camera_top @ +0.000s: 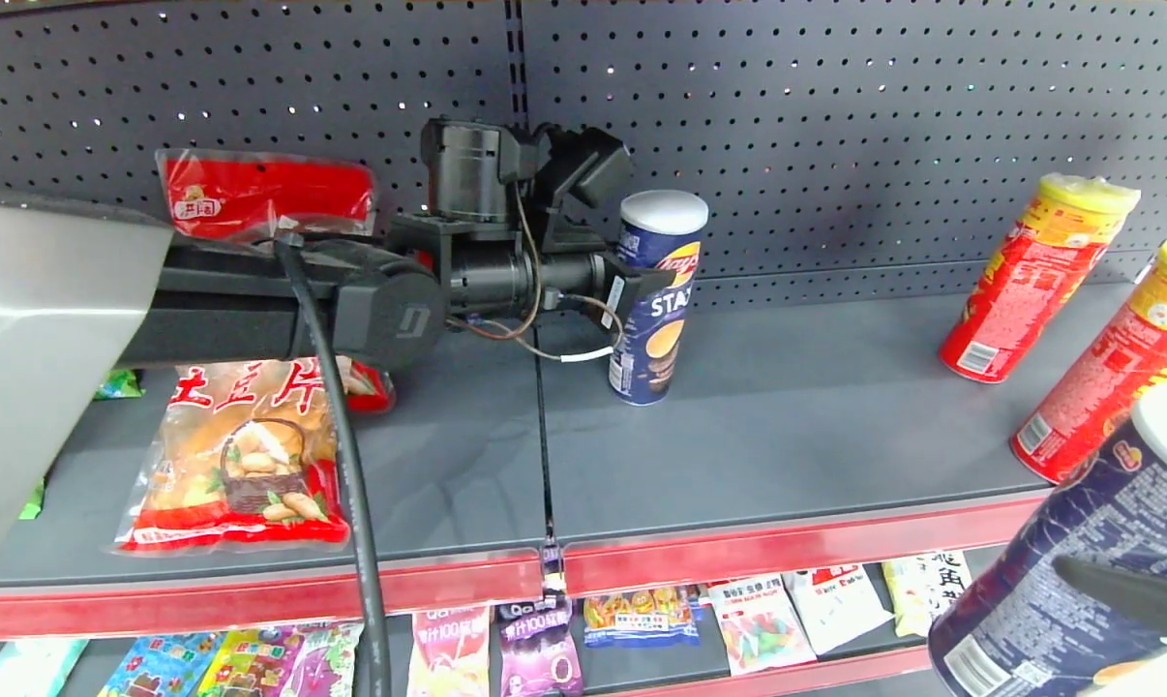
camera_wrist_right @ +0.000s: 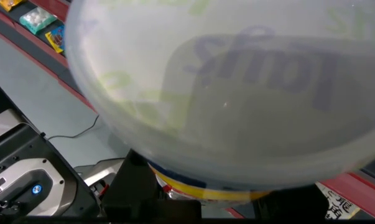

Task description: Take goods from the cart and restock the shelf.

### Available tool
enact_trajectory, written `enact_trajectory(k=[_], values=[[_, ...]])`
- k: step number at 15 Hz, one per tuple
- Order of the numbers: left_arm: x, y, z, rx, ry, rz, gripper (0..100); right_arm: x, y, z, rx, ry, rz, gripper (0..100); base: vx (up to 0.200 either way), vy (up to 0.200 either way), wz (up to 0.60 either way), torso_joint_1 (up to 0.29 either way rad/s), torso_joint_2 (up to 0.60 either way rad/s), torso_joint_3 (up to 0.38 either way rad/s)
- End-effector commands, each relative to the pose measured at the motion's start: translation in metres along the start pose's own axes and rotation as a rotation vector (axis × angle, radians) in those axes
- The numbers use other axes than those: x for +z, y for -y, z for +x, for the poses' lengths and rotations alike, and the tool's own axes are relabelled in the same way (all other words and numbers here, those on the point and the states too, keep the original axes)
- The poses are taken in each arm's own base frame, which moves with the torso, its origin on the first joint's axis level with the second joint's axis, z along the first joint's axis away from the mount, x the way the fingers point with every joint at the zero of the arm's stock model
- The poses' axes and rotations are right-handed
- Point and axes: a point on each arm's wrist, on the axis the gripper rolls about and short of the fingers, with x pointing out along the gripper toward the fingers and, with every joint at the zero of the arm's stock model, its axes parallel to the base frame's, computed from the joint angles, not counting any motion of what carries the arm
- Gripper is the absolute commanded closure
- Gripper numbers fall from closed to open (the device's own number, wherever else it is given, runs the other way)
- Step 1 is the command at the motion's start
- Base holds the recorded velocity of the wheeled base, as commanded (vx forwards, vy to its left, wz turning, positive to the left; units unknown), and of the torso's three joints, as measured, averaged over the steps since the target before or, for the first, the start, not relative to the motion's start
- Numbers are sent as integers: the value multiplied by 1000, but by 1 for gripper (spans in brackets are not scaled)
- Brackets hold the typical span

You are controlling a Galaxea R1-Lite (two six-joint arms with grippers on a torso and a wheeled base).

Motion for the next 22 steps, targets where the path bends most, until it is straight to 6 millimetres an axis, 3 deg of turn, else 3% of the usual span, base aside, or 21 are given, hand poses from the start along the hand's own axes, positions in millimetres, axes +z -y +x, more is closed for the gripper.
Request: enact_trajectory(k=[1,4,9,12,22], values=[[10,-1,-12,-11,24,5,100,1,0,0,1,4,-1,100,0,0,0,0,0,0],[17,-1,-38,-85,41,1,100,2,0,0,6,7,-2,100,0,0,0,0,0,0],[13,19,-74,-250,38,-3,100,8,1,-1,2,25,-9,100,0,0,0,0,0,0],[-5,29,-81,-332,17,63,100,11,1,-3,4,39,-15,100,0,0,0,0,0,0],[-21,39,-84,-409,-13,27,100,19,3,-2,2,50,-19,100,0,0,0,0,0,0]])
